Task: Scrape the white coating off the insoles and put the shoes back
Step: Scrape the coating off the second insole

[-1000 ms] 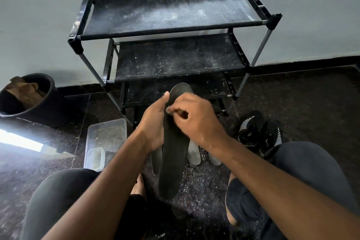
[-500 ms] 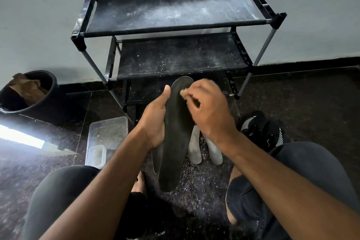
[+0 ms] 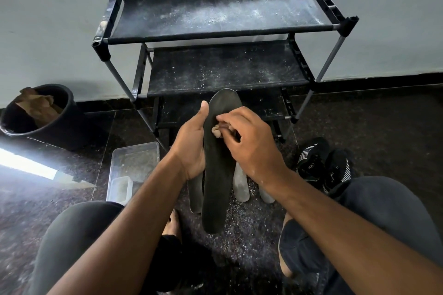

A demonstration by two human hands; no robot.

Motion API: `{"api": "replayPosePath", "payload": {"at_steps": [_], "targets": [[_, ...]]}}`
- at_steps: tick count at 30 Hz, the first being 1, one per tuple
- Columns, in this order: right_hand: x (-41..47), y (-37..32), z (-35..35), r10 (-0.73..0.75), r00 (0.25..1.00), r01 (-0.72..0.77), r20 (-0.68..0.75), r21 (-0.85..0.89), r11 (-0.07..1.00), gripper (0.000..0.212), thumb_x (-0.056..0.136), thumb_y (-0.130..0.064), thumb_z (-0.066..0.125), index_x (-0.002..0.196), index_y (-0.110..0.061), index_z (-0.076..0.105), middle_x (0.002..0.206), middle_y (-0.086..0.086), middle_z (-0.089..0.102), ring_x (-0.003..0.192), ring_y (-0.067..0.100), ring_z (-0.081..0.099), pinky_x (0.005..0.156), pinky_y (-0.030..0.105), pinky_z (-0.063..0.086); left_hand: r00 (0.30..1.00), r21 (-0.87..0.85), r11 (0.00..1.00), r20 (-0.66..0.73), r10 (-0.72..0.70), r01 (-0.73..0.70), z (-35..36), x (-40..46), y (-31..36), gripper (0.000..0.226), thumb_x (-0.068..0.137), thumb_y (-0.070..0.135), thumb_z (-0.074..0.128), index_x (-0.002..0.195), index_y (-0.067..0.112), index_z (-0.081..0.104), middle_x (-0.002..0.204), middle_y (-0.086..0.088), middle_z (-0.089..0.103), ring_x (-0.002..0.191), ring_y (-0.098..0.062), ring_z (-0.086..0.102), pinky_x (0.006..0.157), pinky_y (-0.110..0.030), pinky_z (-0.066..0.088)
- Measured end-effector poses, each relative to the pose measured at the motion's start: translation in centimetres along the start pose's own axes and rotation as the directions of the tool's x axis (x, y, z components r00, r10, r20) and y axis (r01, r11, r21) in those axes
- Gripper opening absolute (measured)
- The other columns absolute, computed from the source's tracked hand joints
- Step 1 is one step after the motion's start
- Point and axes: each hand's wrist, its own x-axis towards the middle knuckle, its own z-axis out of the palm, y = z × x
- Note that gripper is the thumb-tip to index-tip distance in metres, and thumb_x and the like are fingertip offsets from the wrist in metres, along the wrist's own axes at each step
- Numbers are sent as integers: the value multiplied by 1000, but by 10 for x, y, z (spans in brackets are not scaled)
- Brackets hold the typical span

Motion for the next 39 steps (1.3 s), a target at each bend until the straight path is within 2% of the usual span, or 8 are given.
{"api": "replayPosePath", "payload": {"at_steps": [3,12,16,21,25,29,33,39], "targets": [[-3,-7,-1,-21,1000,22,-21,62,998,21,87,-3,70,109,-2,72,103,5,71,98,15,66,95,30,52,999,-3,999,-18,40,-40,-2,0,3,79,107,62,25,146,0,54,146,-17,59,134,-26,59,106,-37,51],[-2,1,9,99,994,-98,-43,31,995,19,84,-13,78,103,-10,78,105,1,60,99,17,59,89,24,51,996,-11,997,-63,69,-70,1,0,-2,75,108,60,28,126,3,72,130,-16,70,116,-25,71,91,-35,60],[-10,-5,16,-2,1000,3,17,-59,998,17,92,-10,69,107,-6,76,104,3,65,98,18,58,88,29,51,988,67,992,-102,112,-106,-2,2,-4,76,109,59,24,139,0,60,141,-16,64,132,-25,61,109,-35,47],[-12,-9,18,33,999,-31,16,-89,996,20,91,-19,71,108,-7,75,103,2,65,96,16,57,87,26,50,981,135,983,-130,142,-125,0,2,-6,75,109,59,23,138,1,62,138,-14,66,129,-23,64,107,-30,50],[-9,-7,19,38,999,-37,7,-107,994,13,91,-8,69,101,-5,76,97,4,67,94,16,60,84,25,51,977,166,978,-149,151,-126,3,3,-9,74,110,57,21,137,0,62,137,-14,68,128,-22,65,105,-31,52],[-8,-6,16,34,997,-31,67,-48,998,13,87,-3,70,97,-5,77,95,5,69,94,18,63,84,33,54,971,155,979,-177,158,-131,-2,4,-6,77,109,60,21,139,1,61,139,-15,66,131,-25,62,110,-35,47],[-6,-8,10,-63,984,64,166,-1,998,11,86,-3,71,94,-3,78,95,5,69,93,19,64,95,24,47,974,88,987,-172,146,-132,-8,3,1,80,106,65,22,140,4,61,136,-19,66,131,-30,62,110,-38,49],[7,5,1,-34,999,33,-3,-91,995,12,89,-4,71,99,-2,76,94,6,67,93,14,61,95,20,46,991,100,993,-108,80,-69,2,1,-3,77,107,63,22,135,4,63,133,-15,69,124,-24,67,98,-34,58]]}}
